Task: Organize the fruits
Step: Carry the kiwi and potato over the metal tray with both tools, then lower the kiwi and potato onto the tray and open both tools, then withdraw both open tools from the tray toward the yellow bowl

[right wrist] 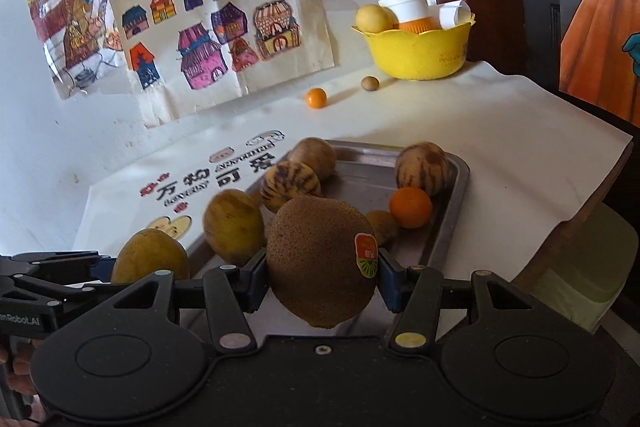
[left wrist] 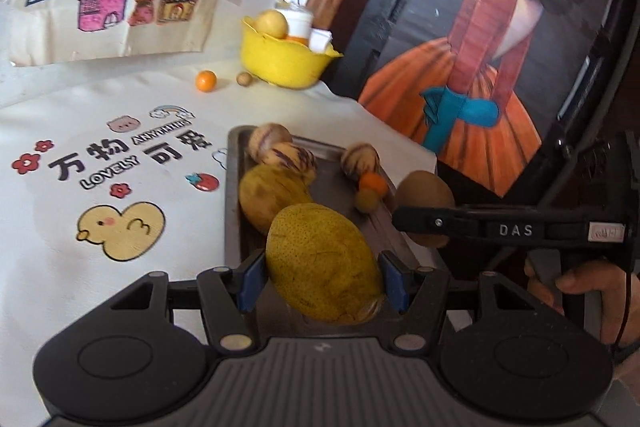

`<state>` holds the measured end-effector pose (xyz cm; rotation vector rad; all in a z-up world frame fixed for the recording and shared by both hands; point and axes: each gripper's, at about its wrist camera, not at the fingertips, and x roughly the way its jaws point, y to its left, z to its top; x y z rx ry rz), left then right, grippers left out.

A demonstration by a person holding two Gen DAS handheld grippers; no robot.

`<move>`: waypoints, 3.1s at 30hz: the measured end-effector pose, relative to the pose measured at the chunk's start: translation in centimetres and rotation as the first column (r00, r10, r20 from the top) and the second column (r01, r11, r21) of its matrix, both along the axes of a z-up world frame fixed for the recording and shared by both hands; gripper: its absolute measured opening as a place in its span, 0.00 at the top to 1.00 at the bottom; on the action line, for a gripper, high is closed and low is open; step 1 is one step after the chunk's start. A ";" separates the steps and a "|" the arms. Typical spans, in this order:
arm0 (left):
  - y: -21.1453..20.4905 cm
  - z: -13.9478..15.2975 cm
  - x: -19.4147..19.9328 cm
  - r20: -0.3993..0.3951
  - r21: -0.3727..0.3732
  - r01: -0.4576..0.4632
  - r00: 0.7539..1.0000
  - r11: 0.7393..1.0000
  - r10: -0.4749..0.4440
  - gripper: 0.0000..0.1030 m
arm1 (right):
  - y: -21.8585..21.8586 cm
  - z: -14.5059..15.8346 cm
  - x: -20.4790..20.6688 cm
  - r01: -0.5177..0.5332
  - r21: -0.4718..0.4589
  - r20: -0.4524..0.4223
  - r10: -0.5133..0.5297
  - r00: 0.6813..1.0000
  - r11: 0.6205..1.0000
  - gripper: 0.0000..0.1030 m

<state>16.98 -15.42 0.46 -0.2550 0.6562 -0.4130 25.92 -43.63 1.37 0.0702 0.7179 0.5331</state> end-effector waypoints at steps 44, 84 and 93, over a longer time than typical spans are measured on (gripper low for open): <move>-0.2 -1.4 2.2 -0.053 0.020 -0.011 0.999 1.000 0.012 0.38 | 1.7 -2.8 0.2 -0.051 -0.216 0.096 0.073 0.993 0.975 0.45; 5.7 0.9 -5.5 0.076 0.071 -0.108 0.992 0.992 0.102 0.00 | 5.0 -0.3 -10.6 0.082 -0.171 0.112 -0.064 0.992 0.982 0.02; 7.5 0.1 -7.2 0.040 0.248 -0.177 0.984 0.952 0.173 0.00 | 7.9 0.3 -15.0 0.135 -0.117 0.049 -0.130 0.990 0.984 0.01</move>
